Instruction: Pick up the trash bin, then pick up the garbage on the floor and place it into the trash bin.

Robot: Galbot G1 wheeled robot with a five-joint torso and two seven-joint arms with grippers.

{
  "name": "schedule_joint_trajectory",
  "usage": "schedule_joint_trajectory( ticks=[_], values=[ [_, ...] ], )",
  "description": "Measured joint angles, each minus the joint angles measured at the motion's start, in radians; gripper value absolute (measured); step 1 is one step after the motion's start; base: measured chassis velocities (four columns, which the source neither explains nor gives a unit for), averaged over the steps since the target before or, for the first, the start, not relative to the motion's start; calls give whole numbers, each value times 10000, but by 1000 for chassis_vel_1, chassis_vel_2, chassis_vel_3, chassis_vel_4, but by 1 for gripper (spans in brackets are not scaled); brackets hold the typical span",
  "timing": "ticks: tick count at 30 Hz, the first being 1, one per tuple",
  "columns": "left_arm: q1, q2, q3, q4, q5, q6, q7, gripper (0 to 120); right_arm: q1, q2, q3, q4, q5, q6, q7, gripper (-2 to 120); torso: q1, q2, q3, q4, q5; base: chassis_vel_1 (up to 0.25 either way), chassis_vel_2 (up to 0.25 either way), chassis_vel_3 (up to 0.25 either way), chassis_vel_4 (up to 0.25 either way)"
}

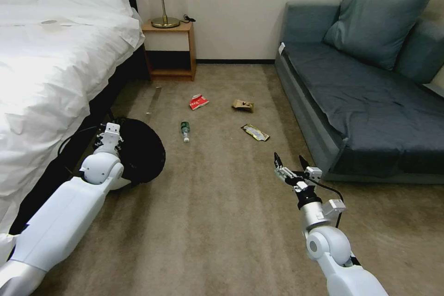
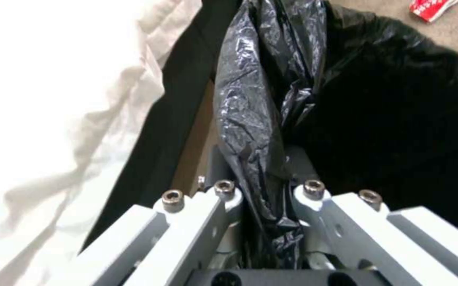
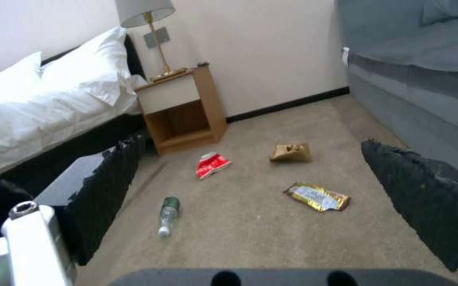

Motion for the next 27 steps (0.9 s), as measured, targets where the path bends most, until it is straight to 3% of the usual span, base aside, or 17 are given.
schedule_joint_trajectory(
  ticks=[11,27],
  values=[
    [123,339,-216,-552,-214,160,-142,6,167,-66,46,-156,-189,46,19,100,0,1,0,0,1,0,0,0,0],
    [334,605,-498,-797,-226,109,-146,6,148,5,-19,-57,-186,46,-394,100,0,2,0,1,0,0,0,0,0]
  ],
)
